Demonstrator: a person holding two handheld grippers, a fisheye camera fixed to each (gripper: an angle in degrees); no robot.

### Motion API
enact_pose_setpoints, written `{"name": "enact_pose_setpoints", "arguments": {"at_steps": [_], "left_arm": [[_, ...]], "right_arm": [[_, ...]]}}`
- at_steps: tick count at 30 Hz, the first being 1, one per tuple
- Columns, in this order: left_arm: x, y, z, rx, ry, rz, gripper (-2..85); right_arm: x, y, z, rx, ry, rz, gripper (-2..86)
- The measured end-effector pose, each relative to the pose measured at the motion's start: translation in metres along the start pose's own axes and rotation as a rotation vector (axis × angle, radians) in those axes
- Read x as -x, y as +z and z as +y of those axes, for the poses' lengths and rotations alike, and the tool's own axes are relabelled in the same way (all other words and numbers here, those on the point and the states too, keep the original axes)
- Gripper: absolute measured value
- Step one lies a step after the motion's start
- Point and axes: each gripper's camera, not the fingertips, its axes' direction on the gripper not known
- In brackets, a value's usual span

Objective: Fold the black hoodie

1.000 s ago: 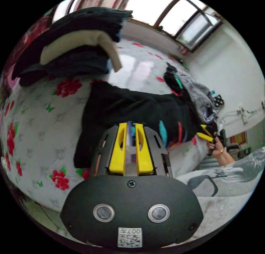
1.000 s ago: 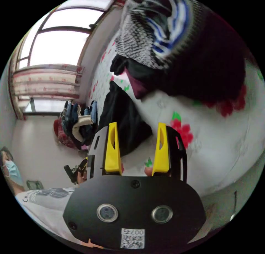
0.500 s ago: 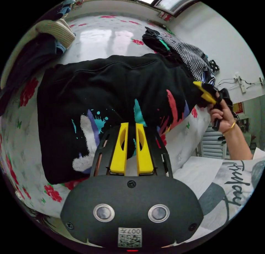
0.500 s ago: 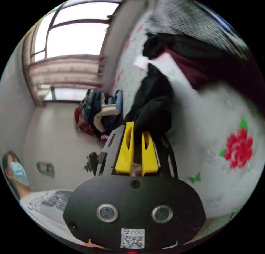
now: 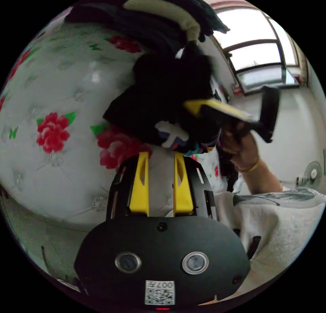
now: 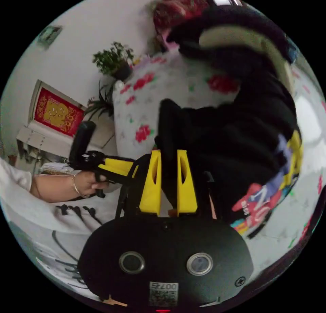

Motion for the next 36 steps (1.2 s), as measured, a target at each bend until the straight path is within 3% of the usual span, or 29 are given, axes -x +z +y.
{"name": "enact_pose_setpoints", "arguments": {"at_steps": [1, 3, 9, 15, 19, 23, 26, 30, 32, 36], "left_arm": [[0.012, -0.005, -0.001, -0.005, -0.028, 0.031, 11.6], [0.026, -0.009, -0.007, -0.001, -0.052, 0.078, 13.1], [0.049, -0.019, -0.036, -0.006, -0.045, 0.221, 17.6], [0.064, -0.002, -0.073, 0.045, -0.083, 0.329, 19.5], [0.077, 0.013, -0.101, 0.104, -0.133, 0.375, 12.1], [0.076, 0.010, -0.115, 0.159, -0.071, 0.369, 4.5], [0.088, -0.003, -0.120, 0.147, -0.071, 0.369, 3.1], [0.139, -0.056, -0.141, 0.085, -0.108, 0.295, 2.2], [0.164, -0.088, -0.166, 0.046, -0.117, 0.225, 2.1], [0.197, -0.170, -0.274, -0.114, -0.183, -0.135, 2.9]], "right_arm": [[-0.017, 0.033, -0.010, 0.114, 0.026, -0.094, 4.0], [-0.027, 0.038, -0.018, 0.102, 0.050, -0.176, 4.9], [-0.077, -0.054, 0.012, -0.257, 0.098, -0.228, 8.6], [-0.233, -0.082, 0.097, -0.475, 0.614, -0.233, 12.5], [-0.307, -0.051, 0.109, -0.481, 0.779, -0.356, 13.3], [-0.339, -0.017, 0.084, -0.435, 0.761, -0.499, 11.9], [-0.321, -0.007, 0.066, -0.420, 0.717, -0.418, 10.6], [-0.287, 0.031, 0.048, -0.361, 0.732, -0.467, 8.9], [-0.261, 0.078, 0.020, -0.321, 0.776, -0.590, 8.2], [-0.228, 0.160, -0.105, -0.202, 0.684, -0.788, 8.1]]}}
